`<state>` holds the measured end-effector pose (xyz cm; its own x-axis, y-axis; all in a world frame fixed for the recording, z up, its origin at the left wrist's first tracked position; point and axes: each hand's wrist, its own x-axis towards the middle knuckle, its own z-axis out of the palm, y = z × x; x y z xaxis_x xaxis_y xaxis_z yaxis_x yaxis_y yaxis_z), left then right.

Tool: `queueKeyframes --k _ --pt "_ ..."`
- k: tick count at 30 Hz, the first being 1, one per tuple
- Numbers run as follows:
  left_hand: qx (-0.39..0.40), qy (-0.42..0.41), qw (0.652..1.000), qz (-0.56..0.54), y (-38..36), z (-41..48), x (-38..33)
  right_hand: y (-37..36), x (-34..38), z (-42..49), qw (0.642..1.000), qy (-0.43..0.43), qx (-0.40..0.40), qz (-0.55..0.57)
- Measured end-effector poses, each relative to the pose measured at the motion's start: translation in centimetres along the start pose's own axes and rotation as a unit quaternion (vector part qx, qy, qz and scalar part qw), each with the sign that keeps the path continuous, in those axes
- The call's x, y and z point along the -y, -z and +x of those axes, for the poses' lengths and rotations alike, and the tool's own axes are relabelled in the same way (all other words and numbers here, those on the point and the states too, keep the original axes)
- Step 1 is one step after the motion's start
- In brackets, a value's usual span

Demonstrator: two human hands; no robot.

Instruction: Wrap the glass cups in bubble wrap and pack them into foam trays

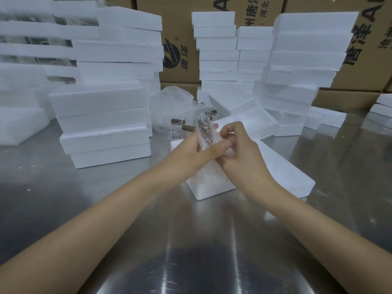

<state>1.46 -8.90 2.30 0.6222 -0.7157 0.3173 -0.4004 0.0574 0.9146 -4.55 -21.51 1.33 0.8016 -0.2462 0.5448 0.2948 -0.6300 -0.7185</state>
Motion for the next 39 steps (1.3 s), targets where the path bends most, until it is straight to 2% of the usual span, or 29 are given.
queueKeyframes --k 4,8,14,19,24,27,31,34,36,39 --pt "-0.032 0.031 0.995 0.085 -0.1 0.1 0.2 0.0 -0.2 0.2 0.998 -0.033 -0.019 0.046" --pt "-0.082 0.015 0.982 0.167 -0.5 -0.4 0.4 0.2 -0.6 0.4 0.997 -0.050 -0.008 0.053" --pt "-0.109 -0.018 0.981 0.161 0.8 -0.5 -0.4 0.7 0.0 0.1 0.993 0.028 0.099 0.056" --pt "-0.092 -0.013 0.973 0.214 0.5 -0.6 0.0 1.1 -0.2 0.0 0.985 0.048 0.109 -0.123" --pt "-0.078 0.006 0.957 0.278 0.1 -0.7 0.0 1.0 0.3 0.0 0.970 0.080 0.080 -0.216" --pt "-0.084 0.000 0.923 0.375 -0.4 -0.9 -0.1 0.8 0.8 -0.3 0.953 0.097 0.067 -0.278" --pt "-0.102 -0.016 0.874 0.475 -1.0 -1.2 0.0 0.9 1.8 -0.5 0.916 0.123 0.088 -0.372" --pt "-0.127 -0.026 0.839 0.528 -1.2 -1.6 -0.9 0.9 2.2 -0.7 0.919 0.145 0.064 -0.360" --pt "-0.147 -0.035 0.805 0.574 -1.5 -1.9 -1.3 0.7 2.5 -0.9 0.923 0.155 0.040 -0.351" --pt "-0.160 -0.067 0.772 0.611 -1.7 -2.0 -1.2 0.4 2.8 -1.0 0.908 0.180 0.014 -0.377"
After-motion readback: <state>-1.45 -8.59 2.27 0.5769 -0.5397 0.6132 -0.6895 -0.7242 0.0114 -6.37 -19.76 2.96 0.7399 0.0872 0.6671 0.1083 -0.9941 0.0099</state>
